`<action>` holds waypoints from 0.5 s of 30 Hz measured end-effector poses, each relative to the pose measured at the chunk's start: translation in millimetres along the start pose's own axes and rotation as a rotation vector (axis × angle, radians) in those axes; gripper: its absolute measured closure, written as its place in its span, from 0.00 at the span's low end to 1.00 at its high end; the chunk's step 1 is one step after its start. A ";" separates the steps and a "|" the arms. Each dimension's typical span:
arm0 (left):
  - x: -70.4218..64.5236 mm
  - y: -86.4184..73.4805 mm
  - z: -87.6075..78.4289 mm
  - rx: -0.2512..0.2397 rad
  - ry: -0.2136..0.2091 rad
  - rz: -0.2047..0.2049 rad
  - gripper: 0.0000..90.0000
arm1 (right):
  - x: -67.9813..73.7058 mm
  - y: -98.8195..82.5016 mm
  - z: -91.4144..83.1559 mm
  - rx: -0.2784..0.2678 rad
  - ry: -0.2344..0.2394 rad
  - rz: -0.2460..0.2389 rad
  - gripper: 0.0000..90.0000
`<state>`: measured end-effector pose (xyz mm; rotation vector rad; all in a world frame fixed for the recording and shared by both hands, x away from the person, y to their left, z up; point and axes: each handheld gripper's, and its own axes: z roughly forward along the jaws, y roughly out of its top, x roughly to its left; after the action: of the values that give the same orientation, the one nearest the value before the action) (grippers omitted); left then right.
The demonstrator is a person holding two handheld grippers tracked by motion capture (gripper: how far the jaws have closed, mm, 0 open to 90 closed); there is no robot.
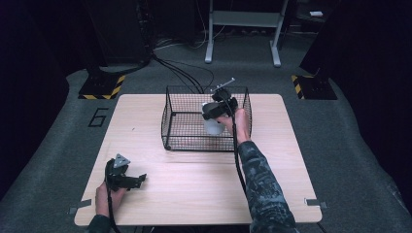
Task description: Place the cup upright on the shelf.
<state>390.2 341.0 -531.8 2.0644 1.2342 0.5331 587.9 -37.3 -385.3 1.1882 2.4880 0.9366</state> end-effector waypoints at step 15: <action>-0.4 -0.1 0.6 -0.008 0.001 -0.004 0.00 | 10.4 2.2 16.8 0.040 0.012 -0.002 0.06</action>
<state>390.3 340.5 -532.3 2.0549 1.2346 0.5364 590.1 -20.8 -396.1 1.1947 2.5283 0.9004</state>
